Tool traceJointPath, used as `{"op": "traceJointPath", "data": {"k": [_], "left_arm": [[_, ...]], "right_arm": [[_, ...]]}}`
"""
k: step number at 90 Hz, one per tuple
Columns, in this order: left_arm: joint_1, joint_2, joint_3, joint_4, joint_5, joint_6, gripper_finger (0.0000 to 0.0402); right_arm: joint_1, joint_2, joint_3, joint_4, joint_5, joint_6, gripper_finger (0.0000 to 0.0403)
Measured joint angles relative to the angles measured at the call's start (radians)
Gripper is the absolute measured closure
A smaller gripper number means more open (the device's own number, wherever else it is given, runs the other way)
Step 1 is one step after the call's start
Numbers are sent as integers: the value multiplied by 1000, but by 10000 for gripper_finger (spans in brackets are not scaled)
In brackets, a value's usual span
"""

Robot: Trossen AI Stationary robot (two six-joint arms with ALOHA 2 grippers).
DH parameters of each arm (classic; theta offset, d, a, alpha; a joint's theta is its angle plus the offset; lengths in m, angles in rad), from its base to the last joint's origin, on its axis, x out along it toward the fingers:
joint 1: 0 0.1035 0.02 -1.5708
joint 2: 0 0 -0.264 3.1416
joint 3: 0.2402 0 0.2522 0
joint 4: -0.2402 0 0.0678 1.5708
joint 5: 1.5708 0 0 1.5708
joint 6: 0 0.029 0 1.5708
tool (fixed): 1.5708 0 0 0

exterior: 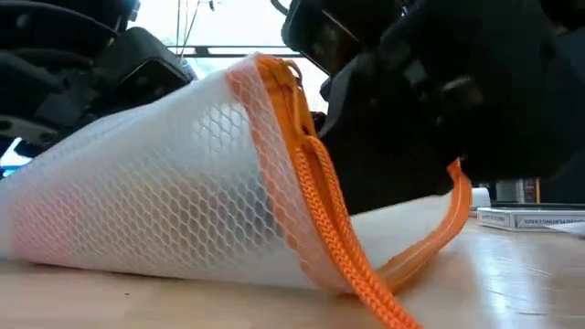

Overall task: Unpack backpack
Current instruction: Remove the yellow scented candle from the zip bag

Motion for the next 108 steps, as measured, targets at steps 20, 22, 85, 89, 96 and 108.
{"op": "traceJointPath", "data": {"k": [20, 22, 85, 89, 96, 108], "left_arm": [[19, -22, 22, -50, -1, 46, 402], [20, -35, 22, -63, -4, 47, 402], [-212, -330, 22, -497, -46, -236, 402], [-221, -292, 23, -453, -45, -241, 402], [-223, -219, 23, -383, -47, -242, 402], [-201, -115, 25, -258, -43, -234, 402]], "right_arm": [[1, 0, 0, 37, -42, -8, 128], [1, 0, 0, 37, -42, -8, 128], [-5, 0, 1, 37, -40, 66, 117], [-6, 0, 1, 37, -40, 73, 117], [-6, 0, 1, 38, -41, 84, 115], [0, 0, 1, 36, -41, 120, 107]]}}
